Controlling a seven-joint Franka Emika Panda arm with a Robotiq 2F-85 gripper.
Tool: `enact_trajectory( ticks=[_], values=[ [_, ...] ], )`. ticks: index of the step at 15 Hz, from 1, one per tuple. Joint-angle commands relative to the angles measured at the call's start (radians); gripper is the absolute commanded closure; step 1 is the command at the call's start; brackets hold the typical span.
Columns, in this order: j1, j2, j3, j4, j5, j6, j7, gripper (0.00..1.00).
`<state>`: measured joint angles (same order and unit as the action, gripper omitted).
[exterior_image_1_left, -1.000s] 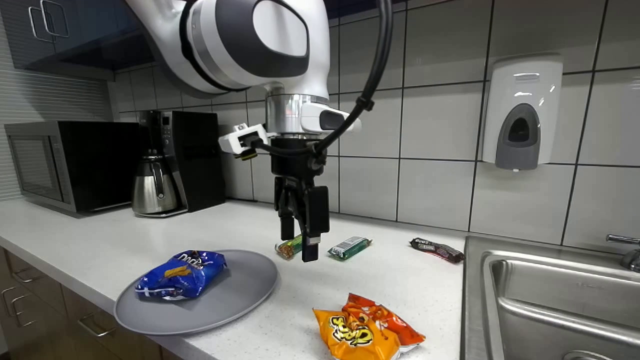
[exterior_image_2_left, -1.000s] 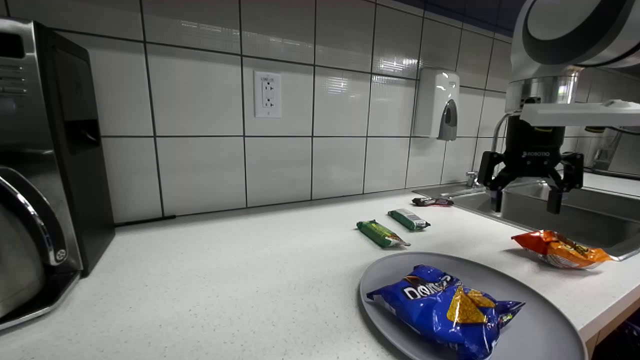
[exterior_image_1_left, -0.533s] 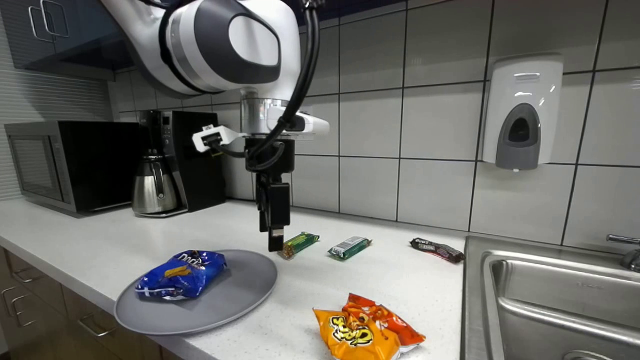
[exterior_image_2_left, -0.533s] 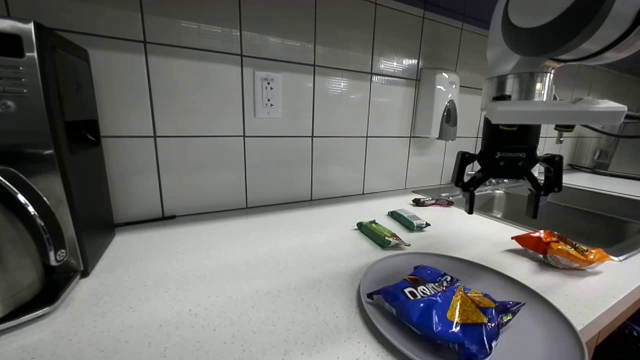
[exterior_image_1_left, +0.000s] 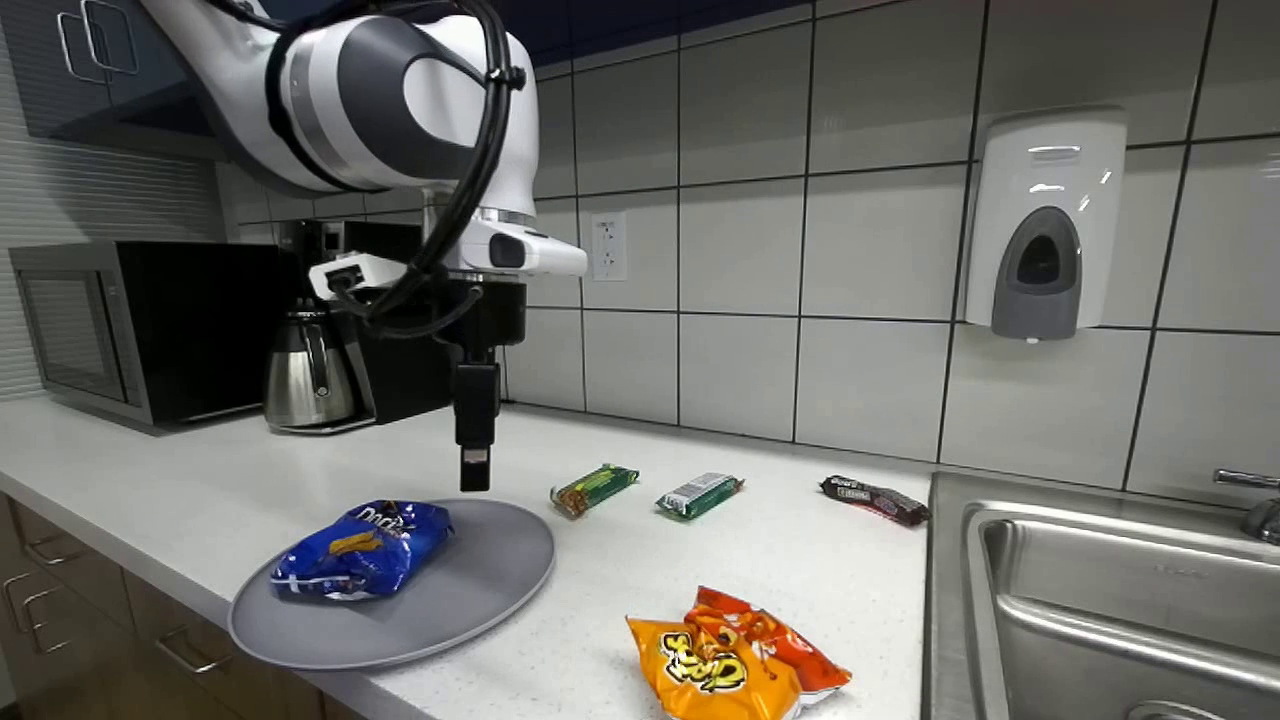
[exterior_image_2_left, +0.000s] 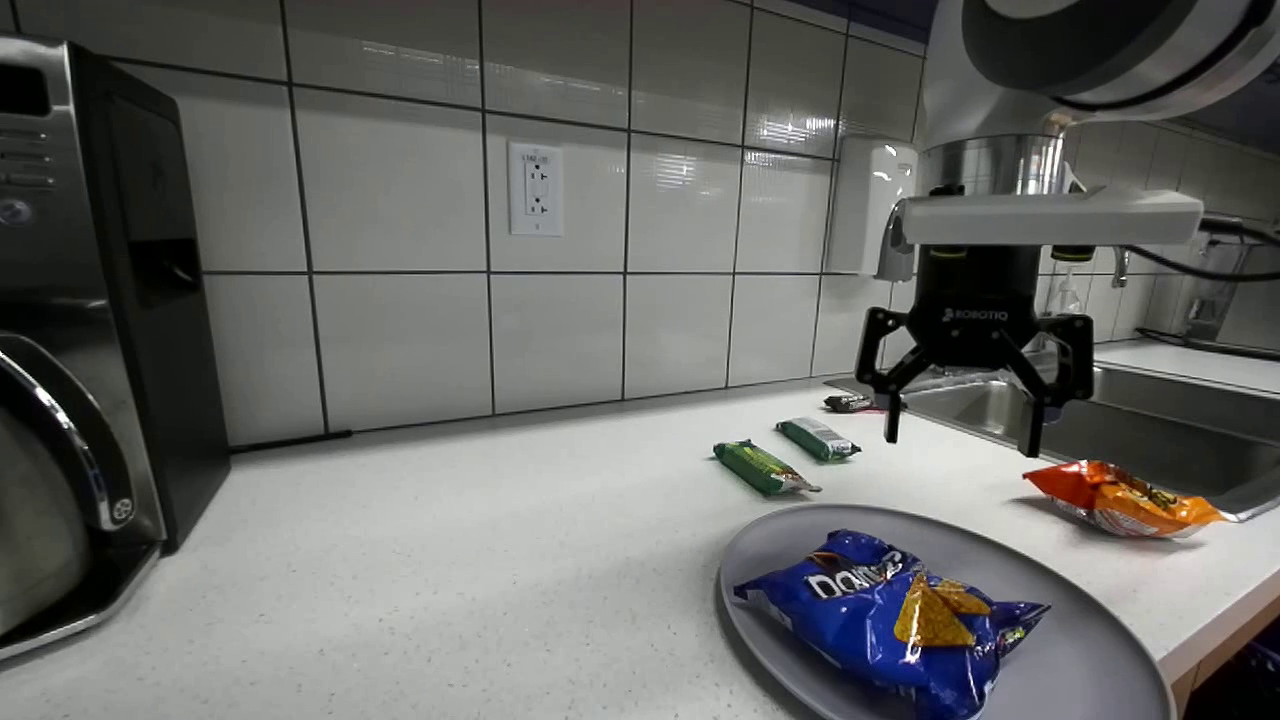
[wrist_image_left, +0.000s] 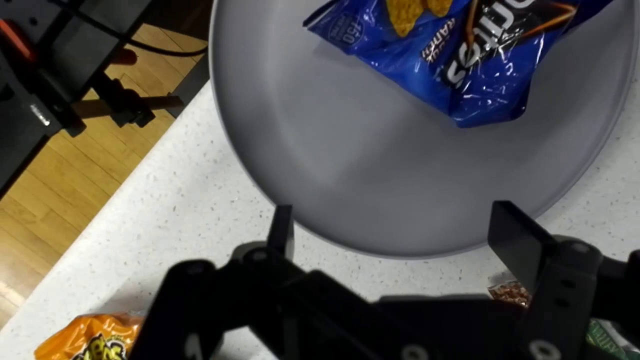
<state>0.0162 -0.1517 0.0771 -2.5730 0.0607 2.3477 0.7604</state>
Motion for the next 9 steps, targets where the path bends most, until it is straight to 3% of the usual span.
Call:
enact_trajectory(
  ticks=[1,9],
  values=[
    [0.021,-0.038,0.031,-0.016,0.024,-0.041,0.091,0.0],
    [0.072,-0.039,0.075,-0.039,0.077,-0.019,0.251,0.0]
  ],
)
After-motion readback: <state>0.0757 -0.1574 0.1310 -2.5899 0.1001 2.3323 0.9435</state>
